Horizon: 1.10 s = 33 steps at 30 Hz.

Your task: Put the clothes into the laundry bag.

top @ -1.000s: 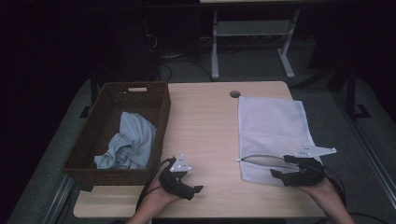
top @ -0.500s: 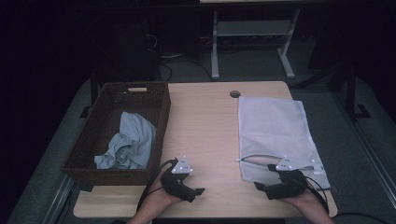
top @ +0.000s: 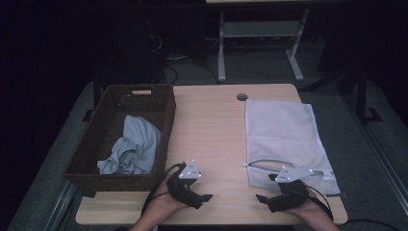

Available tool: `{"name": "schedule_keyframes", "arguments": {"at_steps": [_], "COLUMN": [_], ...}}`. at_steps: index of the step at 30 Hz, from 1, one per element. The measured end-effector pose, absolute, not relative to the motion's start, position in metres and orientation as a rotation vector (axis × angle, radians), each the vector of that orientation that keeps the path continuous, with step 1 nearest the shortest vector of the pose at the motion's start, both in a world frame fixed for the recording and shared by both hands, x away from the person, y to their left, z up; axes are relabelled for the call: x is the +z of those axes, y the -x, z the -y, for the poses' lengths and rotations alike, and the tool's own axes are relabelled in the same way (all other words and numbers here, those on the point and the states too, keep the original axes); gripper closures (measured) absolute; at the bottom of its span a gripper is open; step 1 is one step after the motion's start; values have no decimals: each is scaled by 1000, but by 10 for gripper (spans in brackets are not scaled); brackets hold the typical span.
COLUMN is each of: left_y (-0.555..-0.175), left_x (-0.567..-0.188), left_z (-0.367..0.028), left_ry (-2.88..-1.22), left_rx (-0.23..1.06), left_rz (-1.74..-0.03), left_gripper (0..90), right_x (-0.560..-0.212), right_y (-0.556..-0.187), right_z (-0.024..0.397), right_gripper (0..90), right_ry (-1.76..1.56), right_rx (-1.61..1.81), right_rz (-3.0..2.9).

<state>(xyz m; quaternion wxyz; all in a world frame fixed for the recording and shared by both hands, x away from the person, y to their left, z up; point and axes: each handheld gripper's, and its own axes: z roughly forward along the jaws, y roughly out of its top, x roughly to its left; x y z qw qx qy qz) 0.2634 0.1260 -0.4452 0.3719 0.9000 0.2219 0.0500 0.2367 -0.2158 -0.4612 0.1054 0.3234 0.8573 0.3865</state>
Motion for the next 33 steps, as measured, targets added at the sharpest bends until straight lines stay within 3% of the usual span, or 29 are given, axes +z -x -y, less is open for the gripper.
{"name": "schedule_keyframes", "arguments": {"at_steps": [17,33], "left_y": [-270,-277], "left_x": [-402,-368], "left_z": [-121,-124], "left_ry": [-2288,-2287], "left_rx": [91,153], "left_rz": [-562,-529], "left_gripper": [134,139], "right_x": [-462,-461], "right_y": [-239,-238], "right_z": [218,221], "right_gripper": [130,130], "right_ry": [-975,-977], "right_rx": [1150,1127], "right_rz": [-2496,-2478]}}
